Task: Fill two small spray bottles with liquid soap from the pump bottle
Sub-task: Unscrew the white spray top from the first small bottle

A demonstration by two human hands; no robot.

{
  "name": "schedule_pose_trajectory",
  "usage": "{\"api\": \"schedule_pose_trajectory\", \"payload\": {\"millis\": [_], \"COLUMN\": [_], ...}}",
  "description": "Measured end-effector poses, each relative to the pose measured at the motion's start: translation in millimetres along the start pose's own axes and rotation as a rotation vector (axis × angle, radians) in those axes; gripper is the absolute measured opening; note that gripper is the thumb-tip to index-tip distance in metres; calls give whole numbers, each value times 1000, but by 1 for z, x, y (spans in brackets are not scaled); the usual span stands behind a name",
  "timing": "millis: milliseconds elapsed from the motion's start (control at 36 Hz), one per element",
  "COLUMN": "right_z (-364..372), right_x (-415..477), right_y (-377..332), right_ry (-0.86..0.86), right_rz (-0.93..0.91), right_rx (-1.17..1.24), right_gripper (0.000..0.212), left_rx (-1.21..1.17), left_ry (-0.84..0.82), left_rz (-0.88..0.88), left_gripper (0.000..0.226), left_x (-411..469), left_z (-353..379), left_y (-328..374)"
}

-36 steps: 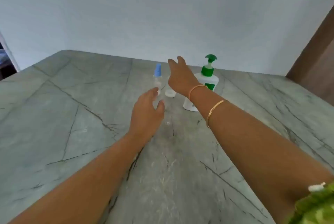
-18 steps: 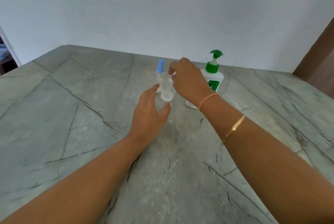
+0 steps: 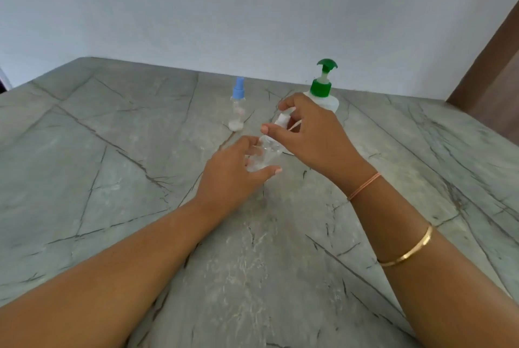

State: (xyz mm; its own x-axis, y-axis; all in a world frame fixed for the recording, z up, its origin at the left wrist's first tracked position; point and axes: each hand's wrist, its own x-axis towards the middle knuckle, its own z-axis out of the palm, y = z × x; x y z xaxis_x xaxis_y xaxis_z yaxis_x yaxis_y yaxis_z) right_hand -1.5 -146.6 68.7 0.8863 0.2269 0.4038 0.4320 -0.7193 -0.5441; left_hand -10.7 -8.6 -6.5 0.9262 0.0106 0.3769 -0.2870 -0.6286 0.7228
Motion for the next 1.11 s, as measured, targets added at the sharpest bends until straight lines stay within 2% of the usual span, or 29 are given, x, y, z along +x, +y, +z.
{"api": "schedule_pose_trajectory", "payload": {"millis": [167,500,556,611,722,778,861,1028,1111], "right_z": [7,-1,-6,-8,-6,-4,-5,-19,-24], "right_x": [-1,7,7,6,7,7,7,2,2], "right_y": [9,14,14,13,11,11,10,8,9], "right_ry": [16,-212,-272,-253,-66,-50,-93,-300,-371], "right_rz": [-1,-103,-111,-114,-102,-113,-142,-153,-98], "right_rx": [-144,-53,-3,-11,-182,-240,-267,-125,-77], "right_gripper": [36,21,26,35,40,46,42,13,33], "left_rx": [-15,-94,-84,-92,-81,-69,-74,-37,2], "left_ry": [-32,-114,-115,-104,-98,-100,-99,-105,-98], "left_rz": [2,-45,-41,-42,-33,-28,-22,-7,-2], "left_gripper": [60,56,56,56,54,55,55,47,48], "left_x": [-2,-2,-2,-2,-2,-3,-5,-5,-6], "left_z": [-1,-1,0,0,0,0,-1,-1,0], "left_y": [5,4,4,4,4,4,5,7,8]}}
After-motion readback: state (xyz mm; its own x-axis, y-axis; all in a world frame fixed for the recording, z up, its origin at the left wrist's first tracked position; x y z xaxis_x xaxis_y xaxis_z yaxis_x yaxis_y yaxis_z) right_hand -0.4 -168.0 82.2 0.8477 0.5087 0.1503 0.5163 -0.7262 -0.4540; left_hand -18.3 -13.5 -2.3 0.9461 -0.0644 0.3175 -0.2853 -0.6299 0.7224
